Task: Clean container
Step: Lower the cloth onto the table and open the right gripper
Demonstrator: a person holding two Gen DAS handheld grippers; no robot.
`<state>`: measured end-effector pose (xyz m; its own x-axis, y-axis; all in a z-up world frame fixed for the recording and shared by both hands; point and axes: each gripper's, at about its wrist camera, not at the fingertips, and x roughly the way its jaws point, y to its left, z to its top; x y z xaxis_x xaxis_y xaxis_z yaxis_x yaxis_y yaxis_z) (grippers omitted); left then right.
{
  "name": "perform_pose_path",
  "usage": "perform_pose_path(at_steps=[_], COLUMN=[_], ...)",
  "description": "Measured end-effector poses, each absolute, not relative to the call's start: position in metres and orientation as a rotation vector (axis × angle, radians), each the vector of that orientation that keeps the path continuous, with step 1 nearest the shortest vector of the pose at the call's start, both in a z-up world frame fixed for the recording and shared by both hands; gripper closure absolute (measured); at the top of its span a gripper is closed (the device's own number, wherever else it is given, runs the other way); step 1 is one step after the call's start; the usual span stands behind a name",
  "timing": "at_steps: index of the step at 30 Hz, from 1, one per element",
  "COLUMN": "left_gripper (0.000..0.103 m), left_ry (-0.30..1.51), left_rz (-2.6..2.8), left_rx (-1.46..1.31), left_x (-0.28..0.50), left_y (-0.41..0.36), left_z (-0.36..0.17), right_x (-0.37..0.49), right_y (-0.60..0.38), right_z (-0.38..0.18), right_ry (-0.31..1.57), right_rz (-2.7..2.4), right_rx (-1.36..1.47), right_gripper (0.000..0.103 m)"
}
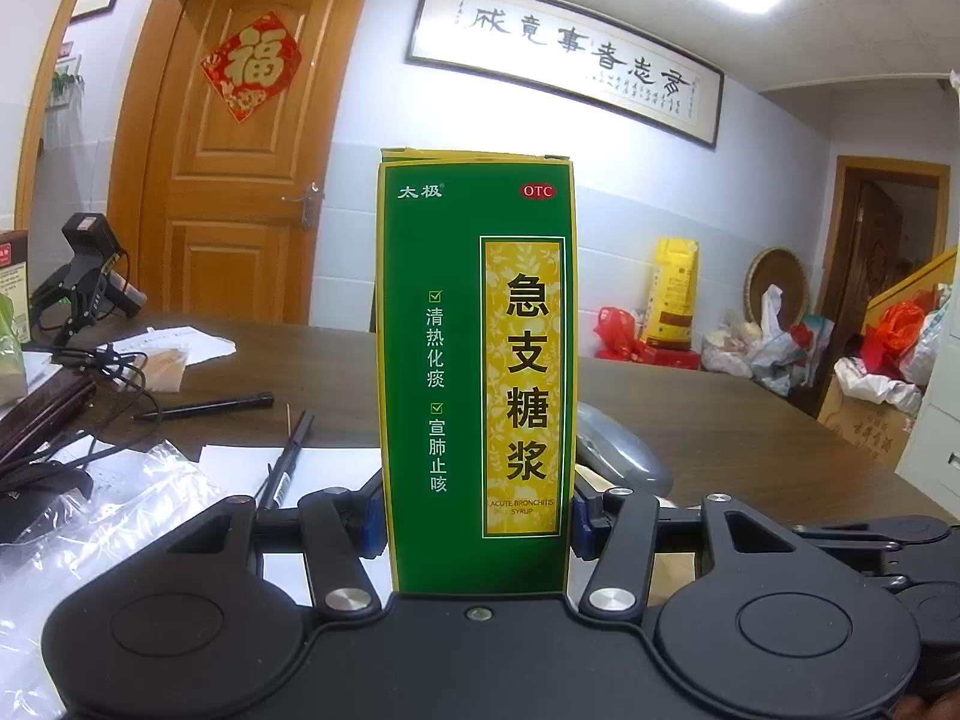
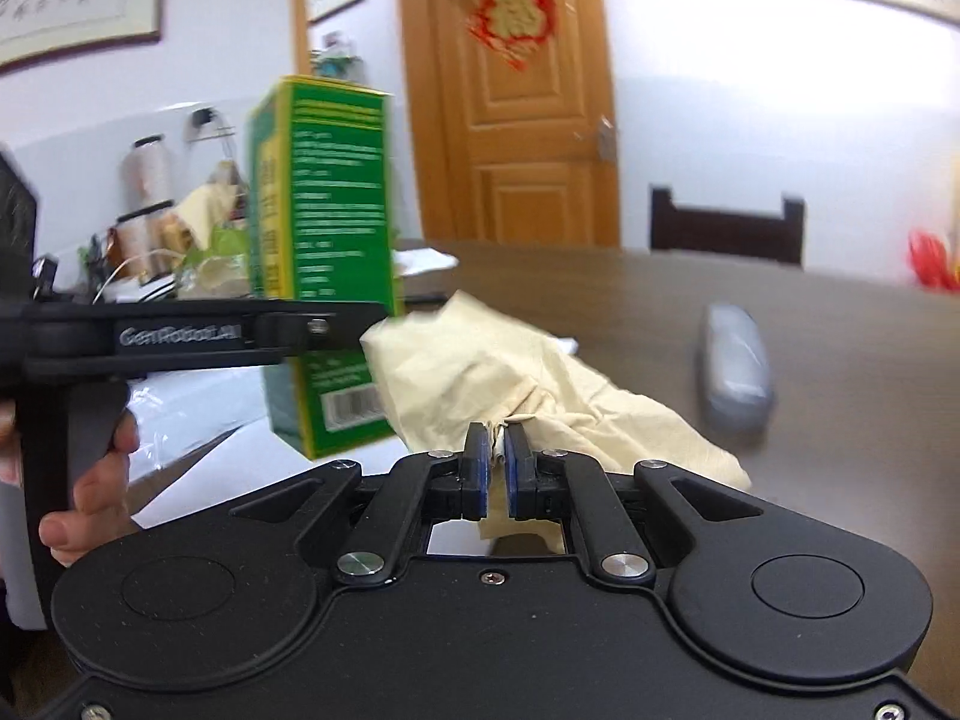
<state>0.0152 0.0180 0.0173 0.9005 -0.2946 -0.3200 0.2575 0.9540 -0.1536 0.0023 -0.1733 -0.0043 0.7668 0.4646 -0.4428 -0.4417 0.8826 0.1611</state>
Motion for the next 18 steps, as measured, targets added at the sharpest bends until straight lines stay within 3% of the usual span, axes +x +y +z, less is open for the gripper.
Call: perform_pose_path(at_steps=[2, 5, 7, 9, 18], left_gripper=[0.054, 0.054, 0.054, 0.054, 0.054], left_ry=[0.345, 0.343, 0.343, 0.345, 0.352], left_rz=[-0.282, -0.287, -0.291, -0.294, -0.301], left_rx=[-0.106, -0.109, -0.106, -0.100, -0.068], left_x=[0.015, 0.014, 0.013, 0.013, 0.013], left_y=[0.018, 0.018, 0.017, 0.015, 0.009], left_z=[0.017, 0.018, 0.018, 0.017, 0.015], right_x=[0.003, -0.001, 0.001, 0.006, 0.029], right_y=[-0.182, -0.197, -0.207, -0.205, -0.164], right_z=[-0.005, -0.001, 0.003, 0.006, -0.016], right_ry=[0.522, 0.500, 0.467, 0.456, 0.609], right_rz=[0.491, 0.479, 0.469, 0.459, 0.271], right_rx=[0.086, 0.156, 0.205, 0.209, 0.044], right_gripper=[0.091, 0.068, 0.036, 0.018, 0.012])
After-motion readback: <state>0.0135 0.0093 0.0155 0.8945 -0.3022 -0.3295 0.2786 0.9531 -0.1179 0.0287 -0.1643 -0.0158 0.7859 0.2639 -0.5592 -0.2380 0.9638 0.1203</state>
